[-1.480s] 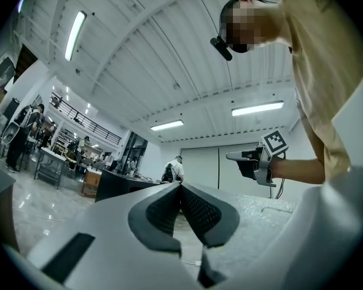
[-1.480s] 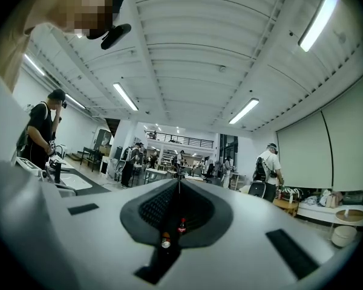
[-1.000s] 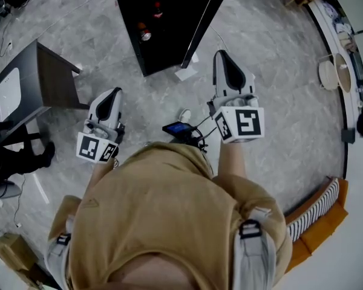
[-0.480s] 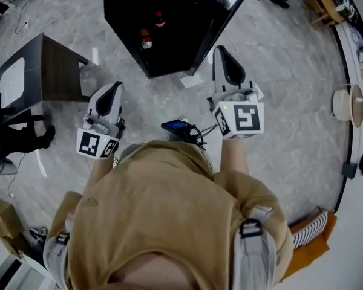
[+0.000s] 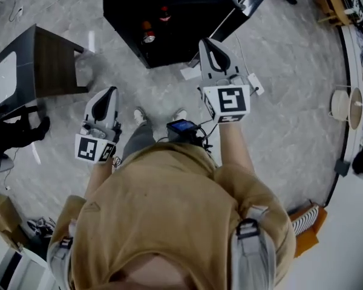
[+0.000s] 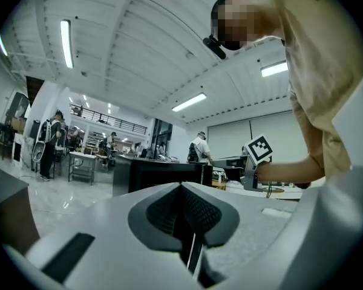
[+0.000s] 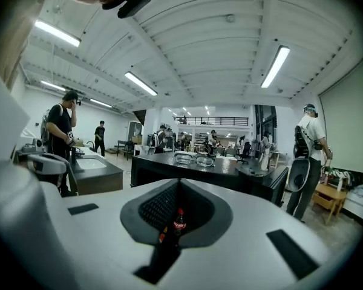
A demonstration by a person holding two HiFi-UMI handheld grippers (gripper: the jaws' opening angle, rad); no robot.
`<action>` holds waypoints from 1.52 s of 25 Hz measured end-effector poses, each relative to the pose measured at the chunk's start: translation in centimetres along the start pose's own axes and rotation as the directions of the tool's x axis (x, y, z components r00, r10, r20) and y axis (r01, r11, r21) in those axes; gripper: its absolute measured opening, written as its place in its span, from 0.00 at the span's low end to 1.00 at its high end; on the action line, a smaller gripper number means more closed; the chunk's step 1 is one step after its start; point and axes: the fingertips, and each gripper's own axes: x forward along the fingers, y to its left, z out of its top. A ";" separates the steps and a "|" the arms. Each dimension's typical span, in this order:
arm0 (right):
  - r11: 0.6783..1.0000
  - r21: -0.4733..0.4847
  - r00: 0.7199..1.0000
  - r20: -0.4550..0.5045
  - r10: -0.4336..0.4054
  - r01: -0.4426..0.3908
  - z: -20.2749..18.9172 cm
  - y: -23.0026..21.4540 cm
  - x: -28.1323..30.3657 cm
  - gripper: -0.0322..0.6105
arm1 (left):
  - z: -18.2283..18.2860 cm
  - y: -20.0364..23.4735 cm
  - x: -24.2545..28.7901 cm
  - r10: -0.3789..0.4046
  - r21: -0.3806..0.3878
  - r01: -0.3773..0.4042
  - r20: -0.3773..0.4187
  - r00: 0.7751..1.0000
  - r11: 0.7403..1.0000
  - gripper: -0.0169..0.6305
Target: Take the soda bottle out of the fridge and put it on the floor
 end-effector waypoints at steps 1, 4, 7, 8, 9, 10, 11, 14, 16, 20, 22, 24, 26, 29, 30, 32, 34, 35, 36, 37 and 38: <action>1.000 -0.002 1.000 -0.009 -0.008 0.008 -0.2 0.2 1.1 0.05 | -0.2 0.9 0.5 -0.013 0.001 0.013 0.003 1.000 1.000 0.03; 1.000 0.002 0.999 -0.033 -0.031 0.031 -0.6 0.8 3.2 0.05 | 0.2 3.3 2.0 -0.036 0.005 0.036 0.018 0.999 0.999 0.03; 0.999 -0.005 0.998 -0.046 -0.032 0.032 -1.2 1.3 5.3 0.05 | 0.3 5.3 3.4 -0.048 0.005 0.048 0.027 0.998 0.999 0.03; 0.999 -0.005 0.998 -0.050 -0.034 0.034 -1.6 1.3 5.9 0.05 | 0.2 5.8 3.9 -0.053 0.006 0.053 0.027 0.998 0.999 0.03; 0.999 -0.004 0.998 -0.054 -0.039 0.039 -2.1 1.2 6.5 0.05 | -0.1 6.2 4.3 -0.058 0.005 0.058 0.026 0.998 0.998 0.03; 0.999 -0.002 0.997 -0.059 -0.047 0.047 -2.5 1.1 6.9 0.05 | -0.3 6.6 4.6 -0.063 0.001 0.063 0.024 0.998 0.998 0.03; 0.998 0.000 0.996 -0.064 -0.056 0.056 -3.0 1.1 7.2 0.05 | -0.7 6.8 4.8 -0.066 -0.005 0.067 0.020 0.998 0.998 0.03; 0.998 0.003 0.995 -0.080 -0.057 0.057 -4.4 1.2 8.7 0.05 | -2.2 7.3 5.2 -0.076 -0.028 0.076 0.001 0.997 0.997 0.03; 0.999 0.006 0.995 -0.097 -0.035 0.035 -5.9 1.3 10.3 0.05 | -3.6 7.5 6.0 -0.085 -0.039 0.084 -0.013 0.996 0.996 0.03; 1.000 -0.004 0.990 -0.143 0.011 -0.011 -10.0 1.5 14.2 0.06 | -6.9 8.6 8.2 -0.081 -0.060 0.080 -0.020 0.996 0.995 0.03; 0.999 -0.011 0.985 -0.169 0.030 -0.032 -12.5 2.0 16.0 0.06 | -8.7 9.2 8.7 -0.075 -0.074 0.073 -0.021 0.997 0.995 0.03; 0.999 -0.016 0.981 -0.191 0.046 -0.050 -15.1 2.4 17.8 0.06 | -10.5 9.6 9.2 -0.070 -0.083 0.068 -0.021 0.997 0.994 0.03; 0.998 -0.007 0.977 -0.207 0.054 -0.057 -17.8 2.1 19.5 0.07 | -12.6 10.0 9.9 -0.068 -0.087 0.065 -0.024 0.997 0.994 0.03; 0.999 0.004 0.973 -0.225 0.051 -0.052 -21.4 1.1 21.8 0.21 | -15.7 10.5 10.8 -0.055 -0.093 0.051 -0.040 0.998 0.994 0.03; 0.999 0.010 0.973 -0.225 0.051 -0.050 -22.1 0.9 22.4 0.22 | -16.6 10.7 10.8 -0.048 -0.099 0.043 -0.047 0.998 0.994 0.03; 0.999 0.021 0.975 -0.218 0.052 -0.049 -22.9 0.8 23.5 0.23 | -18.2 10.9 10.5 -0.036 -0.114 0.029 -0.062 0.997 0.993 0.03; 0.998 0.031 0.976 -0.211 0.059 -0.054 -23.7 0.8 24.7 0.25 | -19.8 11.0 10.4 -0.033 -0.126 0.024 -0.077 0.996 0.992 0.03; 0.998 0.039 0.976 -0.209 0.065 -0.058 -24.1 0.7 25.4 0.26 | -20.4 11.1 10.6 -0.035 -0.128 0.024 -0.083 0.996 0.991 0.03; 0.997 0.049 0.976 -0.206 0.070 -0.062 -24.5 0.7 26.0 0.29 | -20.9 11.1 10.8 -0.038 -0.129 0.027 -0.087 0.995 0.991 0.03; 0.996 0.055 0.976 -0.204 0.074 -0.064 -24.8 0.6 26.6 0.31 | -21.4 11.2 11.0 -0.041 -0.128 0.029 -0.089 0.995 0.991 0.03; 0.996 0.057 0.976 -0.205 0.074 -0.064 -25.3 0.6 27.2 0.33 | -21.7 11.3 11.2 -0.042 -0.129 0.031 -0.090 0.995 0.991 0.03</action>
